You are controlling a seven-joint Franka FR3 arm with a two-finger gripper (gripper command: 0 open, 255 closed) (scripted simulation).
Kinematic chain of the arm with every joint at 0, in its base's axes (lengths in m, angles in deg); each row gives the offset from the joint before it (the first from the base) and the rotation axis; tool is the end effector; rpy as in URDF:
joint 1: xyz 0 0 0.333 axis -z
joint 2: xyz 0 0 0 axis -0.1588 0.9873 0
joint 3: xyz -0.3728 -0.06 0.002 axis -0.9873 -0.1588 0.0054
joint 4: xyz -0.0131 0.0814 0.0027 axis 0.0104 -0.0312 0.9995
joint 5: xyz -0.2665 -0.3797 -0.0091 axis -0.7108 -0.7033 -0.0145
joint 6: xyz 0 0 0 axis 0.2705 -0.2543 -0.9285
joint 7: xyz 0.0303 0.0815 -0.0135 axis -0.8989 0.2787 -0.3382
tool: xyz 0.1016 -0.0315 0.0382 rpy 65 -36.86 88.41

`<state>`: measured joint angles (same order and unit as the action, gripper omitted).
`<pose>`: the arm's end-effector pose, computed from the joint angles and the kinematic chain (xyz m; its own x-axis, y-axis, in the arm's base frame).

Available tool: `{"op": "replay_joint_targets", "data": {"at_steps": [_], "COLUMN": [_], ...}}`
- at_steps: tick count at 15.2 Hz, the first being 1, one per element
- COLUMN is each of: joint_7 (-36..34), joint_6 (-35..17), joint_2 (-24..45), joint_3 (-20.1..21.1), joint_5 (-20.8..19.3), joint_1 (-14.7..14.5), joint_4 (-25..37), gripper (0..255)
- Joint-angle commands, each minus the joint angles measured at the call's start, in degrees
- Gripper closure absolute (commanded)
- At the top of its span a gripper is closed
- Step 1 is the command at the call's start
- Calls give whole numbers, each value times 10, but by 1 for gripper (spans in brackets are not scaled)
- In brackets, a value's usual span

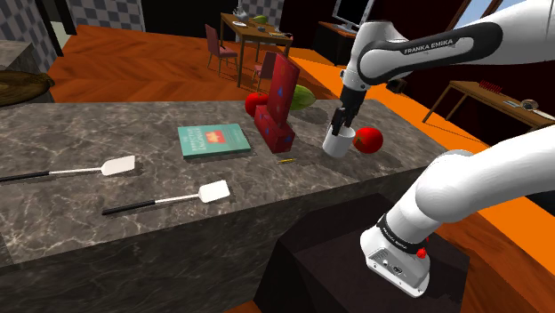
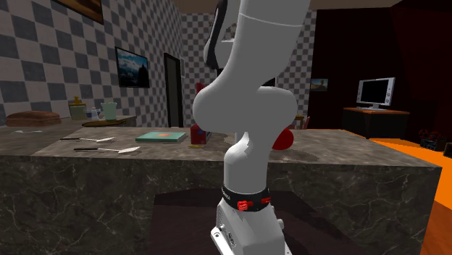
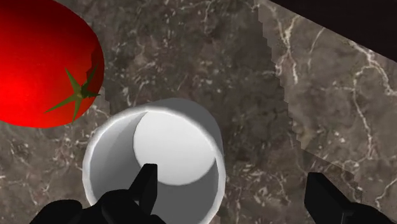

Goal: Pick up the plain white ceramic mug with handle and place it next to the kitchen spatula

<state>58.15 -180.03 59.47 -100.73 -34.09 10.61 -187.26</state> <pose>0.3798 -0.1037 0.4079 0.9945 0.0379 -0.0979 0.0412 -0.9986 0.0322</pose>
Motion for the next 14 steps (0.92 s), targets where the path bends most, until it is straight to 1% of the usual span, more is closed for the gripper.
{"op": "replay_joint_targets", "data": {"at_steps": [1, 8, 14], "joint_7": [12, 11, 11], "joint_6": [-34, -95, -95], "joint_2": [26, 55, 55], "joint_3": [-11, -19, -19], "joint_5": [0, -6, -6], "joint_1": [0, 2, 2], "joint_4": [-6, -39, -39], "gripper": [0, 0, 0]}}
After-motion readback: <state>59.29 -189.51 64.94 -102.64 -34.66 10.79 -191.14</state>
